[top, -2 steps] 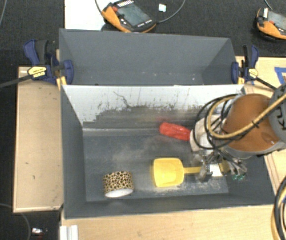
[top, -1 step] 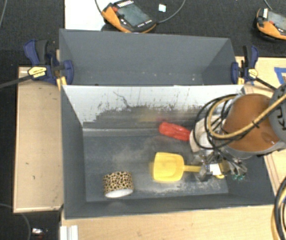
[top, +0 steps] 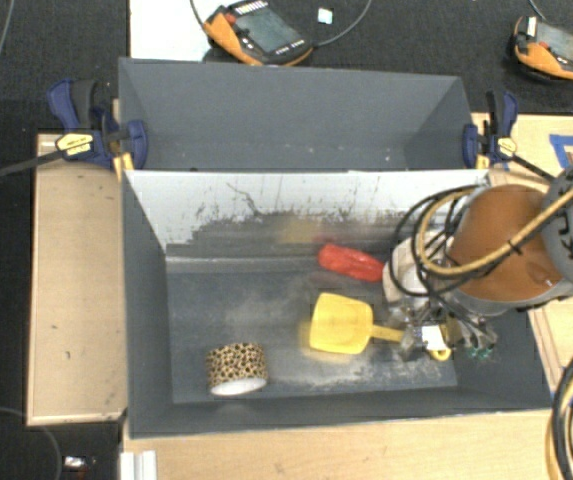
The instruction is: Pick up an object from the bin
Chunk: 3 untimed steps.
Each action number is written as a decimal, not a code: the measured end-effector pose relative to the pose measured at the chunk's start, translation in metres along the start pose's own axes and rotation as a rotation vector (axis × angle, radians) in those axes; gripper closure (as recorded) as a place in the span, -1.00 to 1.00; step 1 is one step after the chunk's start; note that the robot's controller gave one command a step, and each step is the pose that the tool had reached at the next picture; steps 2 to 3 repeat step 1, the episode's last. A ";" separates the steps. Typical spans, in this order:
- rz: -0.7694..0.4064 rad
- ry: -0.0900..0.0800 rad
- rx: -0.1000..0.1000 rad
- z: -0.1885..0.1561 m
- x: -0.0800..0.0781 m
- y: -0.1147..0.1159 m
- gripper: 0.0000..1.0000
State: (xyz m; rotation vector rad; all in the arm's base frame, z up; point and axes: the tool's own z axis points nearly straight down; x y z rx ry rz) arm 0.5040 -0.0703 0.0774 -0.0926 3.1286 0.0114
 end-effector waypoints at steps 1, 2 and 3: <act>0.002 0.012 -0.003 -0.033 0.002 0.001 1.00; 0.002 0.012 -0.003 -0.033 0.002 0.001 1.00; 0.002 0.012 -0.003 -0.033 0.002 0.001 1.00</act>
Offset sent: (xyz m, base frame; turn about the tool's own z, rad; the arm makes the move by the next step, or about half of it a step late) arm -0.0030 0.0006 0.0234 0.0013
